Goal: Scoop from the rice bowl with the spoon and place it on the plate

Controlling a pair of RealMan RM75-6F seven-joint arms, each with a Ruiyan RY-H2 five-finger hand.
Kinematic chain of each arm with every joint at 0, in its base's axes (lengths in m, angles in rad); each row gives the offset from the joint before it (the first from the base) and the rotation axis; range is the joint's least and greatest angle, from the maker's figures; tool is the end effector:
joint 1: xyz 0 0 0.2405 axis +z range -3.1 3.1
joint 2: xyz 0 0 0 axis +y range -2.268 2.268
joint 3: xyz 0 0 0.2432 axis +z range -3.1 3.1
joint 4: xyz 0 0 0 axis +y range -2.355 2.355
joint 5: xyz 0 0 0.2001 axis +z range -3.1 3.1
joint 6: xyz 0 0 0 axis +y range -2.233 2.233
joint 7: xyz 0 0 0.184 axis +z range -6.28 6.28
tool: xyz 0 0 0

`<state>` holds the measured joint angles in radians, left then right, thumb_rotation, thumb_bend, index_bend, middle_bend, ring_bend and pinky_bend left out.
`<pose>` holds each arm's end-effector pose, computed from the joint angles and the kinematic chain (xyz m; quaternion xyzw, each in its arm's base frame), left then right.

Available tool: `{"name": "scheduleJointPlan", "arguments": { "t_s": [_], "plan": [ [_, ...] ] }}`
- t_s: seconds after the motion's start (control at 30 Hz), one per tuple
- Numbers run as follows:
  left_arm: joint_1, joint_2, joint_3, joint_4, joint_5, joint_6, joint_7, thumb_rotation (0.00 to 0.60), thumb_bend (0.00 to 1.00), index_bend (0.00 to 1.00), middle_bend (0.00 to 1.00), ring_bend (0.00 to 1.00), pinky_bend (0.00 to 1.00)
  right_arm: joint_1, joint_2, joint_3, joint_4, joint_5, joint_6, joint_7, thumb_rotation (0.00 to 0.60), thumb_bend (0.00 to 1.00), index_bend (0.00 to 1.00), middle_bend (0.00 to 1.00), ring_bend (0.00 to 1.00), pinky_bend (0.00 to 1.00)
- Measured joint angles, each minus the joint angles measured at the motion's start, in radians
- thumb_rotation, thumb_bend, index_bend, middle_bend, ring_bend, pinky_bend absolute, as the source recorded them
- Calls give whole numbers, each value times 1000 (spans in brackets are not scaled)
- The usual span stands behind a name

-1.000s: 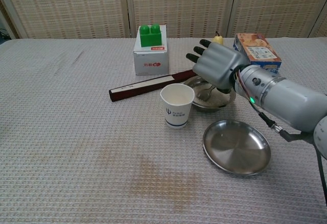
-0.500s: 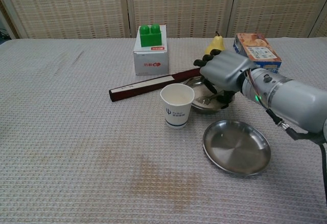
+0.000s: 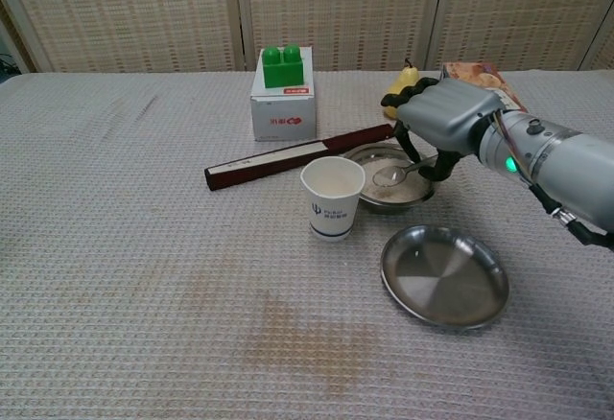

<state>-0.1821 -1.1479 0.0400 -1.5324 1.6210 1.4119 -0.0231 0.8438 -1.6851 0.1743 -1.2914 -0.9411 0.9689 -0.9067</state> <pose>-0.2821 0.2270 0.1245 -0.6822 -0.3666 -0.3738 0.5104 -0.1294 -0.3970 -0.0476 0.8015 -0.1912 0.2206 0.5219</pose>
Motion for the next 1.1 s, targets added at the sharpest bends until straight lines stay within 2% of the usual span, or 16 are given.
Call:
{"name": "scheduleJointPlan", "arguments": {
  "t_s": [0.5,0.87,1.1],
  "plan": [
    [0,1,0,-4,-2,-2,4,600,461,0,0,0,93,-10,19,-2,-11,5,-1,76,600,473,645,27,0,0],
    [-2,7,6,-10,7,-5,-8,600,462,0,0,0,92,-7,56,16,-113,-7,35,102,600,472,645,27,0,0],
    [-1,10,7,-9,12,-1,-18,600,461,0,0,0,92,24,67,38,-178,6,53,66,600,473,644,27,0,0]
  ]
}}
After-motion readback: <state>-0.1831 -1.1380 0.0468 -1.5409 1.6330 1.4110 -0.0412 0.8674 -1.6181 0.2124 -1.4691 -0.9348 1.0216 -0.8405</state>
